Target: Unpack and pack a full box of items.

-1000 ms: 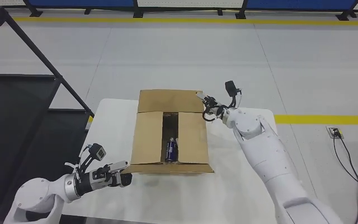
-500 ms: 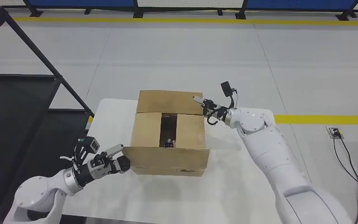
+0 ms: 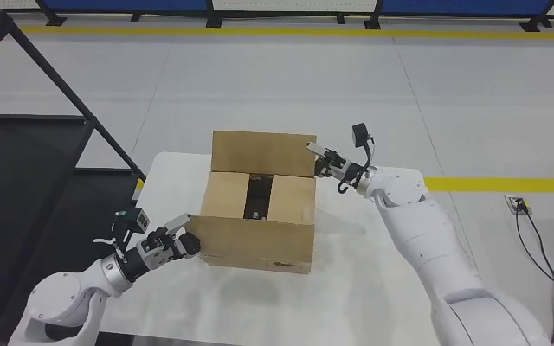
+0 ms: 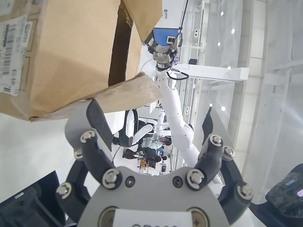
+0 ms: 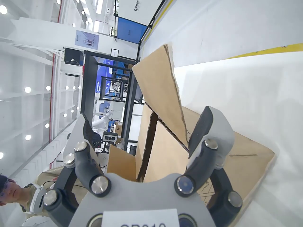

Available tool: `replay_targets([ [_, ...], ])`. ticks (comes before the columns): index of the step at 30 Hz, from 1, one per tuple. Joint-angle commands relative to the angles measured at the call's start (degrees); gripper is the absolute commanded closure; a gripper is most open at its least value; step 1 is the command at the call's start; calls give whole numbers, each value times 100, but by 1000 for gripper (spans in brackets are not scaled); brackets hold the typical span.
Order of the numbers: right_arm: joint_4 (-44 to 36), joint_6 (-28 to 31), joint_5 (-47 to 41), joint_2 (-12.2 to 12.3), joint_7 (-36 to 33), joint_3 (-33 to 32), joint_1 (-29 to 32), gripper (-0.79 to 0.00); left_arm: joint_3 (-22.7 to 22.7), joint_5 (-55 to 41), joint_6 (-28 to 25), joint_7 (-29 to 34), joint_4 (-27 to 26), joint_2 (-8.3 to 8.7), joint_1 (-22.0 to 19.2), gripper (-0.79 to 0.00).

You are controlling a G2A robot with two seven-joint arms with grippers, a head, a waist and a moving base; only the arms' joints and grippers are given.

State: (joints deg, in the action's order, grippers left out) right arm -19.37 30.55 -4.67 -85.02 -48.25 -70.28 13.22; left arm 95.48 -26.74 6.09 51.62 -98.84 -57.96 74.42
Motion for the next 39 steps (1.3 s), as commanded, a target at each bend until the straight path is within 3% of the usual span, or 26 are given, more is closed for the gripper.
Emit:
replay_targets([
  [1, -1, 99, -109, 23, -141, -50, 1, -785, -3, -12, -1, -58, 0, 1, 2, -785],
  [24, -311, 196, -148, 120, -776, 8, 10, -785, -141, -22, 66, -279, -178, 32, -27, -785],
  [30, -746, -314, -51, 131, -1016, 117, 59, -785, -355, 126, 199, -561, -228, 21, -180, -785],
  [35, -1192, -983, -196, 151, -1786, 189, 146, -785, -653, 302, 331, -953, -161, -9, -427, -785],
  [39, -1439, -1428, -229, 177, -2031, 226, 218, -785, -935, 523, 354, -1265, -90, -42, -616, -785],
])
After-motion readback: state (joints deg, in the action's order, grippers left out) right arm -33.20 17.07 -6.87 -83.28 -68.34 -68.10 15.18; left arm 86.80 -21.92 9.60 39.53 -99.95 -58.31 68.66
